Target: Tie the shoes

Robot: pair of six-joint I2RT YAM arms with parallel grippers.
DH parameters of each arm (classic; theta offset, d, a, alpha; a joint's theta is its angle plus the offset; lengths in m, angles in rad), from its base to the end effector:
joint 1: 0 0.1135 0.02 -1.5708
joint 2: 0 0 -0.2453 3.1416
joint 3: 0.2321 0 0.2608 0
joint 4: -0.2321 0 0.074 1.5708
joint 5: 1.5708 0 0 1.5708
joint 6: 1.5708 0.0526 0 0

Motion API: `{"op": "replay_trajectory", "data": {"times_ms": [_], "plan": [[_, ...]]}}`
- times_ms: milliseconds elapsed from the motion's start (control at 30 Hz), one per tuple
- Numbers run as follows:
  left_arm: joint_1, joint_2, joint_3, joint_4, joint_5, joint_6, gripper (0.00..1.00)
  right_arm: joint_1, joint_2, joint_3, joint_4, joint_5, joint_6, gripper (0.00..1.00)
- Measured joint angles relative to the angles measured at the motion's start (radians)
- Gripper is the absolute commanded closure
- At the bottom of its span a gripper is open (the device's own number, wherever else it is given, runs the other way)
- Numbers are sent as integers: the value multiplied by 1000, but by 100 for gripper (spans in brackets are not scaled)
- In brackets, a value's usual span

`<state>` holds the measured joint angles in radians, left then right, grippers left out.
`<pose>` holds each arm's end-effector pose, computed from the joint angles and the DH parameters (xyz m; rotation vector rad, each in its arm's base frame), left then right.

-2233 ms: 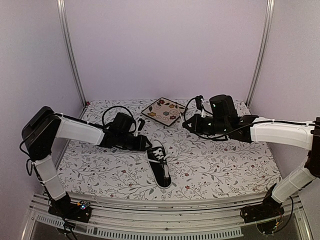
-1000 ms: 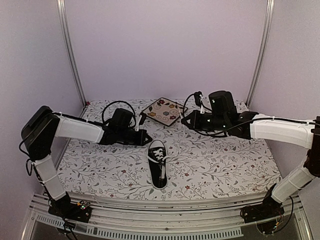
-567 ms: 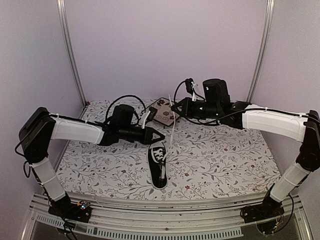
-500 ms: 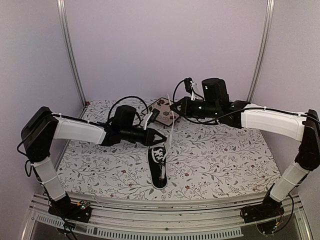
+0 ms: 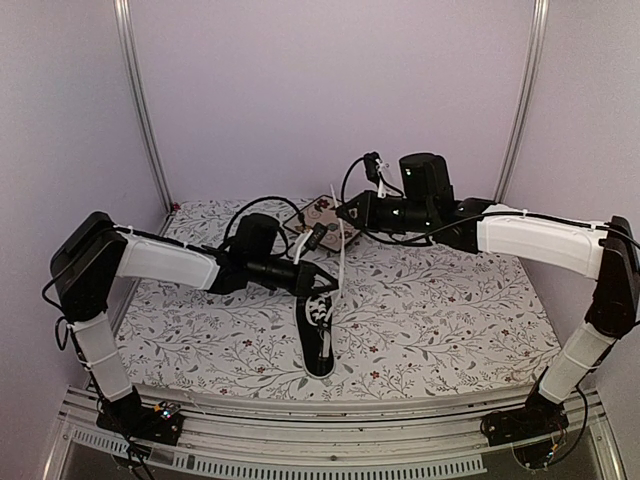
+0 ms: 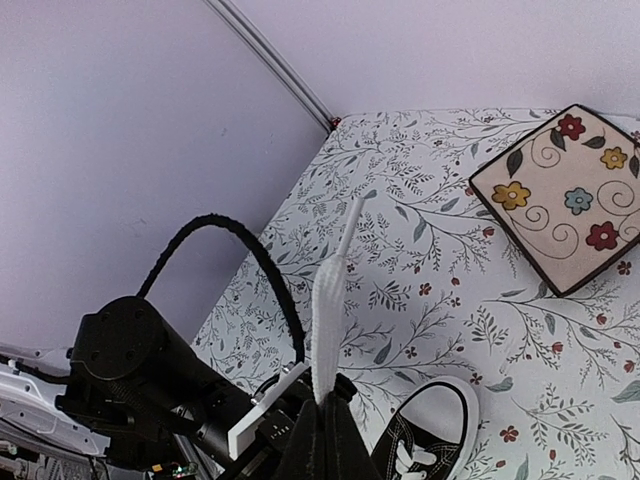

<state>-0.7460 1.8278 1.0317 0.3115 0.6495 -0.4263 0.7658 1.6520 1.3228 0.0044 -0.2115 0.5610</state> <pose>0.2761 -0.2984 0.1573 0.7920 2.1019 -1.3524 0.2939 0.2979 0.2927 -0.3631 2.0123 1.0726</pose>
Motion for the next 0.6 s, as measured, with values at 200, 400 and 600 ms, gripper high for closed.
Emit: {"op": "replay_trajectory", "data": {"times_ms": [200,400,600], "plan": [[0,-2,-21,31,-1,0,100,0,1,0,-5,42,0,98],[-3,-2,-34,39,2,0,100,0,1,0,-8,61,0,98],[-11,-20,-67,61,-10,-1,100,0,1,0,-22,79,0,98]]}}
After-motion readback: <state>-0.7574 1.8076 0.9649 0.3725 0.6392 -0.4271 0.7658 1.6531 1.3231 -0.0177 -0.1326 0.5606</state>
